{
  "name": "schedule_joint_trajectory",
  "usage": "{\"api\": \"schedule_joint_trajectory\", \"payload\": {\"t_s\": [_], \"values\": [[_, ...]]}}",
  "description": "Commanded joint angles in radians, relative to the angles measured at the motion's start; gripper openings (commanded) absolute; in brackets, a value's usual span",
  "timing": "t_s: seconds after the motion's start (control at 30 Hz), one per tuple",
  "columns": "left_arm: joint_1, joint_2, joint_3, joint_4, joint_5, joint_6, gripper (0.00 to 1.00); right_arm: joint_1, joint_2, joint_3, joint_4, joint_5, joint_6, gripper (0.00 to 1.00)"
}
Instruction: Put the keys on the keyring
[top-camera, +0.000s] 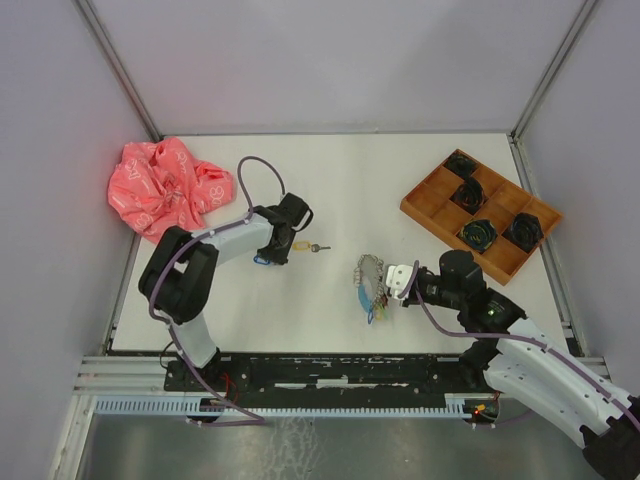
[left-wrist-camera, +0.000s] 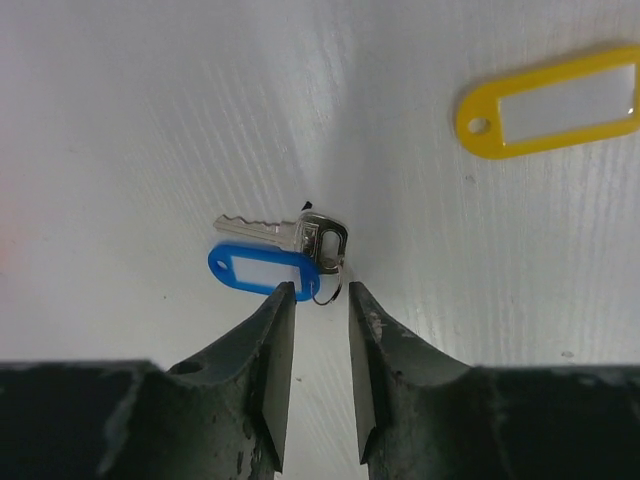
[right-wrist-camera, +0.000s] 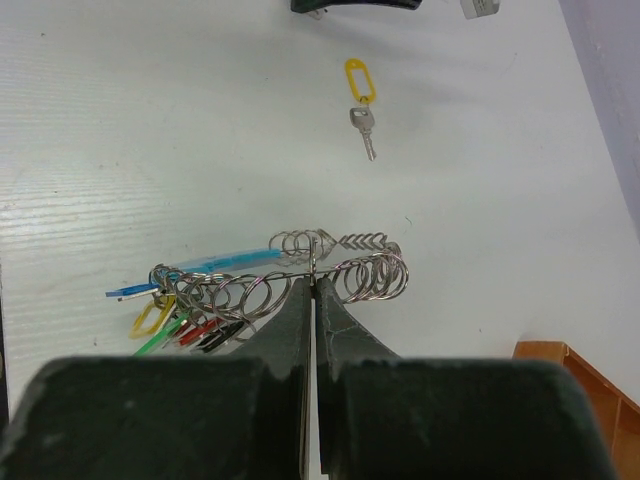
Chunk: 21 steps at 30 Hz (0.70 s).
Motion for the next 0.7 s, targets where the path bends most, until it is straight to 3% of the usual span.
{"api": "schedule_joint_trajectory", "payload": {"t_s": [0.0, 0.13, 0.17, 0.33, 0.53, 0.67], "values": [[0.001, 0.031, 0.053, -0.015, -0.043, 0.045, 0.34, 0.009, -0.014, 0.003, 0.069, -0.019, 0.012, 0.01], [-0.001, 0.050, 0.077, -0.031, -0.033, 0.044, 0.06, 0.012, -0.016, 0.003, 0.068, -0.020, 0.012, 0.01], [-0.002, 0.045, 0.082, -0.049, -0.028, 0.038, 0.03, 0.012, -0.019, 0.003, 0.069, -0.019, 0.012, 0.01], [-0.041, -0.045, 0.110, -0.153, -0.002, -0.030, 0.03, 0.016, -0.030, 0.004, 0.066, -0.022, 0.011, 0.01], [-0.142, -0.143, 0.083, -0.218, 0.222, -0.146, 0.03, 0.022, -0.044, 0.011, 0.061, -0.023, 0.002, 0.01], [-0.189, -0.153, 0.019, -0.286, 0.217, -0.229, 0.03, 0.029, -0.050, 0.011, 0.055, -0.027, -0.001, 0.01]]}}
